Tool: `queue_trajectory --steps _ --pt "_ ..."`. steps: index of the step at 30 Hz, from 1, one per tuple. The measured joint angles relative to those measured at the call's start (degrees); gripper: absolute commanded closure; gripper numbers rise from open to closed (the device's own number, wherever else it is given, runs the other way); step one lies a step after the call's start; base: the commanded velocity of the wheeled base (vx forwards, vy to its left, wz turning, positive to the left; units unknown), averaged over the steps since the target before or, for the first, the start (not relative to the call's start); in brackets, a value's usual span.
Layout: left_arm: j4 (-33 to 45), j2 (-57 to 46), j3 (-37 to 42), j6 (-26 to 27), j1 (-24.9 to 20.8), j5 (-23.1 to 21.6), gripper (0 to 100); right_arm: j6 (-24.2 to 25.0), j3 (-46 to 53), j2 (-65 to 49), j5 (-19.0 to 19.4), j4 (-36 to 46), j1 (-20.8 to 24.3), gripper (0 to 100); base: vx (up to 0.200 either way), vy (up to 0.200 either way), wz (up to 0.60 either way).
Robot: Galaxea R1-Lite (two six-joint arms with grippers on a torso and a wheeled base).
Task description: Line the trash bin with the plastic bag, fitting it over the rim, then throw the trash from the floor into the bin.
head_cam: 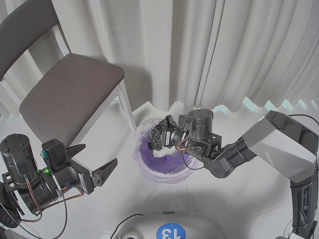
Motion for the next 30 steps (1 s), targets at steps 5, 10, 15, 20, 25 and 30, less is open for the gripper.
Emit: queue_trajectory --steps 5,10,15,20,25,30 --pt "-0.4 0.8 0.7 0.6 0.1 0.0 0 0.7 -1.4 1.9 1.3 -0.4 -1.7 100 0.000 0.000 0.00" --pt "-0.5 1.1 0.9 0.6 0.0 0.0 0 2.0 -3.5 3.4 1.7 -0.2 -3.6 100 0.000 0.000 0.00" --pt "-0.5 1.2 0.9 0.6 0.0 0.0 0 2.2 -4.3 4.3 1.8 -0.1 -4.8 100 0.000 0.000 0.00" --pt "-0.4 1.1 0.9 0.6 -0.1 0.0 0 2.2 -4.9 4.7 1.7 0.0 -5.8 100 0.000 0.000 0.00" --pt "-0.4 0.9 0.9 0.6 -0.1 0.0 0 2.3 -4.4 4.6 1.6 -0.3 -6.0 100 0.000 0.000 0.00" --pt "-0.4 0.7 0.8 0.6 -0.1 0.0 0 2.3 -3.7 4.5 1.5 -0.4 -4.2 100 0.000 0.000 0.00"
